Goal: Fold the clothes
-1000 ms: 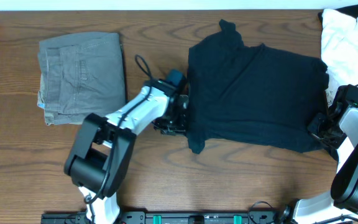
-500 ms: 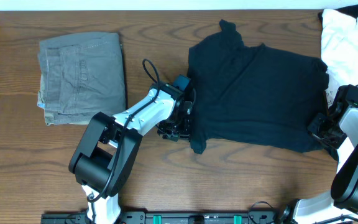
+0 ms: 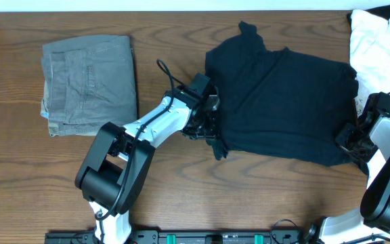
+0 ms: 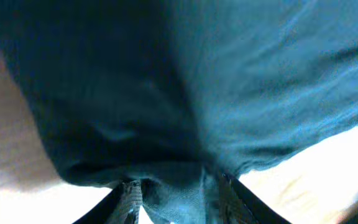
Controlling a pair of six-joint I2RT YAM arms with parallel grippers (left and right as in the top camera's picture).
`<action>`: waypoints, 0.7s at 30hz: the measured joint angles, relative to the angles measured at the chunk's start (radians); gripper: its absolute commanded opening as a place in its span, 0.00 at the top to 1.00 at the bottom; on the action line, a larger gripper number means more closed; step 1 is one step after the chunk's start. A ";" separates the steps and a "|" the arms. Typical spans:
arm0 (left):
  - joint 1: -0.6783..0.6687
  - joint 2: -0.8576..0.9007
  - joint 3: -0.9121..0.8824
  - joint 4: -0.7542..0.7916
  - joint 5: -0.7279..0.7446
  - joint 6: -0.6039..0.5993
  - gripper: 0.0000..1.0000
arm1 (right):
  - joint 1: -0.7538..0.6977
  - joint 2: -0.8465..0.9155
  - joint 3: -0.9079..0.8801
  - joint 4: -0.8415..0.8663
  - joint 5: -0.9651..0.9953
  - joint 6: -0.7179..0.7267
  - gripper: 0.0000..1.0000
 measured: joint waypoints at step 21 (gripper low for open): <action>-0.051 0.000 0.016 0.082 0.016 -0.014 0.57 | 0.000 0.000 0.000 0.008 -0.006 0.000 0.78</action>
